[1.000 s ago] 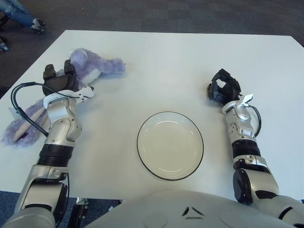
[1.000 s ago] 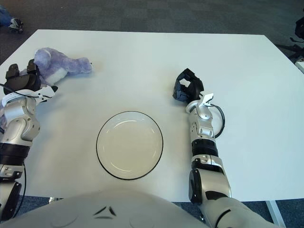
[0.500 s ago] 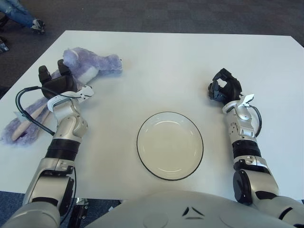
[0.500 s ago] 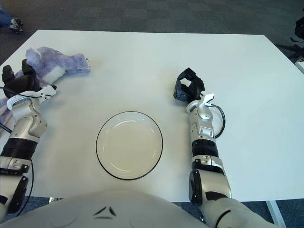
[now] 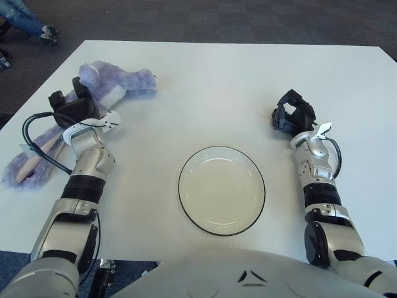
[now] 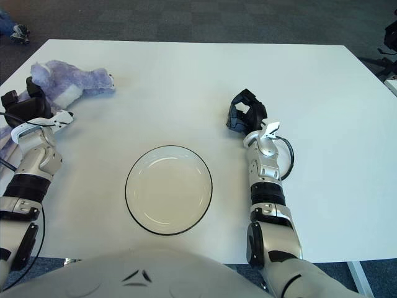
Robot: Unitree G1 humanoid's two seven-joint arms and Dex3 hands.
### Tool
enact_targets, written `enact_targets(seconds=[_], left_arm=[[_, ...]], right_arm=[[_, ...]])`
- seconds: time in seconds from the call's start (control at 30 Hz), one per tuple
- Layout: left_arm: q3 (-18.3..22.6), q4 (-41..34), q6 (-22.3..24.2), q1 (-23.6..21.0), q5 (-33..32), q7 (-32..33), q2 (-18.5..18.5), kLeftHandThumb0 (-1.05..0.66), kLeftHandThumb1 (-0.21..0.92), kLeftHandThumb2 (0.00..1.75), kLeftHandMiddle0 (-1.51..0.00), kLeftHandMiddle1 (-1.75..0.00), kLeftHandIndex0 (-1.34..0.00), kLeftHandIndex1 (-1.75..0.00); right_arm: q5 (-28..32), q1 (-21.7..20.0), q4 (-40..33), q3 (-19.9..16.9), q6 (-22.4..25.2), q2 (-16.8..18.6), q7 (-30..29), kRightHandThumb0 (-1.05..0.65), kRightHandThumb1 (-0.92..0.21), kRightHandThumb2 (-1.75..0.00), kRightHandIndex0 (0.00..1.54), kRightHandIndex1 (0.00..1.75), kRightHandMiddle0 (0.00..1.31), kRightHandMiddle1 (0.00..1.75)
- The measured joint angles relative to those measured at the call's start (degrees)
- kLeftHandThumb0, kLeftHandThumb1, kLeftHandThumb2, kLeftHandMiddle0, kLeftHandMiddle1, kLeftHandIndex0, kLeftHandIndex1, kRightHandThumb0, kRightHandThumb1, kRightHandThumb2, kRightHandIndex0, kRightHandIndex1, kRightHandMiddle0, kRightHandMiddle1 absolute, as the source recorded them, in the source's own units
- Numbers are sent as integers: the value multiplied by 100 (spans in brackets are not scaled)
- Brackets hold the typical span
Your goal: Put the doll into the plate.
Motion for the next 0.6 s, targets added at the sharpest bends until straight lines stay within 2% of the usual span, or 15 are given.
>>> enact_targets(seconds=[0.23, 0.43, 0.6], left_arm=[[-105, 72, -94, -18, -141, 85, 142, -87, 66, 62, 0, -150, 0, -44], [-135, 61, -115, -20, -228, 166, 166, -58, 40, 95, 0, -167, 0, -71], [-94, -71, -114, -16, -447, 176, 159, -48, 34, 103, 0, -173, 0, -85]], right_arm=[[0, 4, -13, 0, 60, -7, 19, -48, -31, -132, 121, 175, 62, 175], [4, 8, -47, 1, 104, -13, 69, -48, -31, -132, 121, 175, 62, 175], [19, 13, -102, -3, 158, -12, 75, -48, -31, -132, 121, 175, 62, 175]])
